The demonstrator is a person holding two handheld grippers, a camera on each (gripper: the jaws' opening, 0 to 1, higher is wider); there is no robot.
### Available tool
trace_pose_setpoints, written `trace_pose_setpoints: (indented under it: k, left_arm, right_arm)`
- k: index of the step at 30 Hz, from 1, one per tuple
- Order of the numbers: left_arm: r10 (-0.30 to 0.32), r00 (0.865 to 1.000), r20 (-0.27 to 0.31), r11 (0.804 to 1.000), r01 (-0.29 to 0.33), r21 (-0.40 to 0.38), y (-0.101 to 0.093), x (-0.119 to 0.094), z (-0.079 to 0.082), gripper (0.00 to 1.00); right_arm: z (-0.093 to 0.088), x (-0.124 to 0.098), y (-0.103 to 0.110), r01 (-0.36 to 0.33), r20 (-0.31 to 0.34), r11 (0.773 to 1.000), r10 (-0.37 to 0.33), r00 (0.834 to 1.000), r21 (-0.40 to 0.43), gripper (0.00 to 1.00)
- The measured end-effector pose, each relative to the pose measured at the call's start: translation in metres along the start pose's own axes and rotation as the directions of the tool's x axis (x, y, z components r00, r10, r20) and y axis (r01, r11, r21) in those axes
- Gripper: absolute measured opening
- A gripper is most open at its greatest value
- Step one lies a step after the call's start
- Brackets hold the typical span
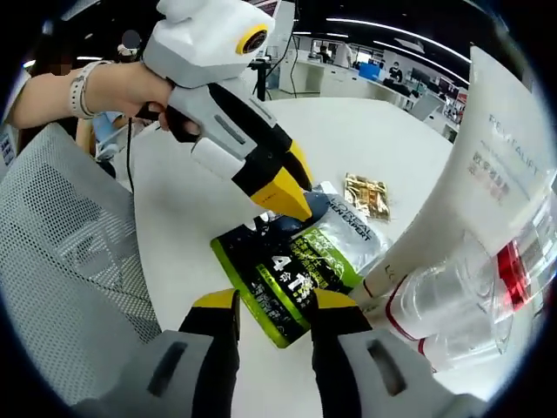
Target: Arrange the skincare products in the storage area until every visible bottle or jar stands upright without overlapping.
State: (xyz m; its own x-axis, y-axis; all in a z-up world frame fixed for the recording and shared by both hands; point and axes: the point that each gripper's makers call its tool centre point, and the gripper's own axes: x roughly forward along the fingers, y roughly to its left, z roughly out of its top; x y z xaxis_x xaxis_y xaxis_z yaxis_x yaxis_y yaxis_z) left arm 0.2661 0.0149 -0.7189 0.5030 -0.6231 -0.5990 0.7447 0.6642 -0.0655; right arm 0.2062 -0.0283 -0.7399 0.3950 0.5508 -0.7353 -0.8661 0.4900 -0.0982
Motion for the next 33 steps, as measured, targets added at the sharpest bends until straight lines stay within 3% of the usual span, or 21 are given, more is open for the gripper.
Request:
trace_pose_setpoints:
  k: [17,28,33]
  left_arm:
    - [0.027,0.997,0.068,0.999,-0.026,-0.023,-0.022,-0.039,0.017,0.31]
    - [0.039,0.996,0.086,0.999,-0.041,0.02,-0.035,-0.065,0.029,0.41]
    - [0.044,0.992,0.118,0.999,-0.042,-0.013,-0.039,-0.071,0.037,0.44]
  right_arm:
    - [0.024,-0.026,0.006,0.021,0.086,1.0,-0.02,0.996,-0.018,0.33]
    - [0.041,-0.061,0.009,0.03,0.18,0.999,-0.033,0.983,0.02,0.37]
    - [0.048,-0.078,0.006,0.063,0.221,0.997,-0.071,0.973,0.042,0.42]
